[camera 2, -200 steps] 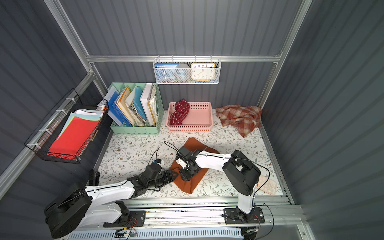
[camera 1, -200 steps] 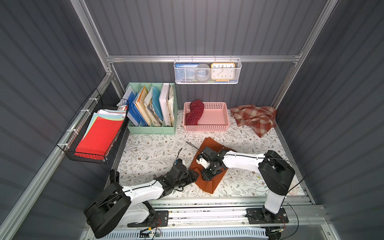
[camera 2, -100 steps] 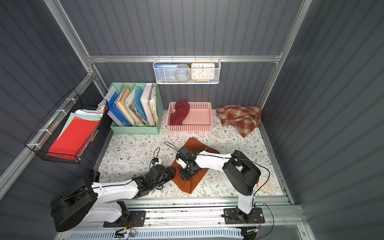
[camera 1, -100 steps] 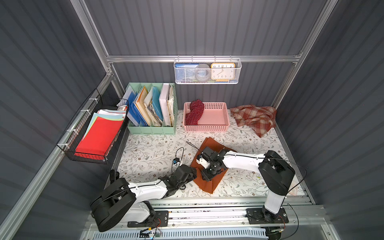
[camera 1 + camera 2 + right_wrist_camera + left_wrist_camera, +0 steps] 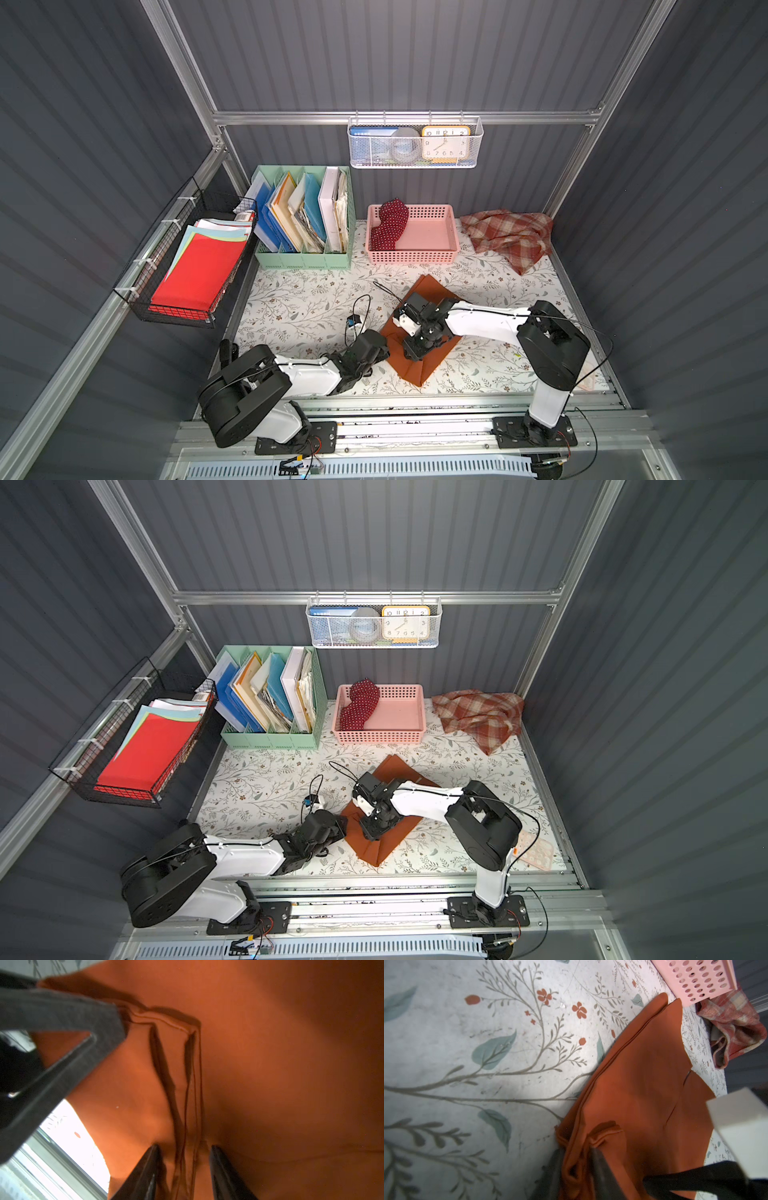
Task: Roll up the skirts
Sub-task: Roll the skirt at the center of the board.
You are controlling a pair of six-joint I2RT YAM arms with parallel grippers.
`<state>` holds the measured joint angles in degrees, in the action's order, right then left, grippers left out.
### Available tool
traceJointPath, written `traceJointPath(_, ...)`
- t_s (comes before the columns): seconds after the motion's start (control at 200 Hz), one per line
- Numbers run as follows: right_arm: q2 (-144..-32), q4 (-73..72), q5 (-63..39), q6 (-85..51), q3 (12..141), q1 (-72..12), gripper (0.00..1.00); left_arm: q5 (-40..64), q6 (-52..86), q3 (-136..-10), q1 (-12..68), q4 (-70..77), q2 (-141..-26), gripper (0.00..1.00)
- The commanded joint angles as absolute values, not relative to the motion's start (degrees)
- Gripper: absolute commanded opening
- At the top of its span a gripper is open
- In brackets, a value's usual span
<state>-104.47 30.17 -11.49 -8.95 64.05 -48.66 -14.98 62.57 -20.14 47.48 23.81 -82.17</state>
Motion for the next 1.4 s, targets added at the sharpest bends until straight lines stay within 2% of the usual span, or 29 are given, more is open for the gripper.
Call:
traceJointPath(0.0, -105.0, 33.6, -6.9, -9.2, 63.4, -47.7, 0.48, -15.4, 60.4, -19.2, 47.3, 14.5, -83.6, 0.0)
traceJointPath(0.185, -97.3, 35.3, -6.7, -12.1, 61.2, -48.1, 0.52, -14.9, 60.0, -20.4, 47.4, 13.8, -83.2, 0.0)
traceJointPath(0.525, -90.3, 41.9, 2.6, -15.1, 59.3, -53.7, 0.53, -15.3, 62.2, -22.1, 49.1, 9.5, -79.0, 0.0)
traceJointPath(0.67, -82.6, 43.8, 7.1, -16.4, 60.4, -55.6, 0.52, -14.7, 62.8, -22.9, 49.7, 8.3, -78.6, 0.0)
traceJointPath(0.75, -78.5, 42.5, 7.7, -17.8, 60.8, -58.0, 0.48, -14.8, 63.7, -23.8, 50.7, 7.0, -78.3, 0.0)
traceJointPath(0.83, -76.6, 37.4, 3.4, -20.3, 59.2, -60.3, 0.4, -15.4, 65.6, -24.3, 52.5, 6.2, -78.4, 0.0)
traceJointPath(1.021, -80.8, 29.3, -2.9, -25.0, 57.2, -62.9, 0.21, -17.0, 67.9, -25.6, 55.2, 5.4, -79.4, 0.0)
traceJointPath(1.176, -82.9, 29.1, 0.1, -27.5, 54.4, -62.8, 0.17, -18.0, 69.2, -25.7, 56.4, 4.4, -78.9, 0.0)
traceJointPath(1.396, -84.1, 27.8, 2.1, -31.2, 48.3, -62.6, 0.15, -18.5, 70.1, -25.8, 56.5, 3.7, -78.2, 0.0)
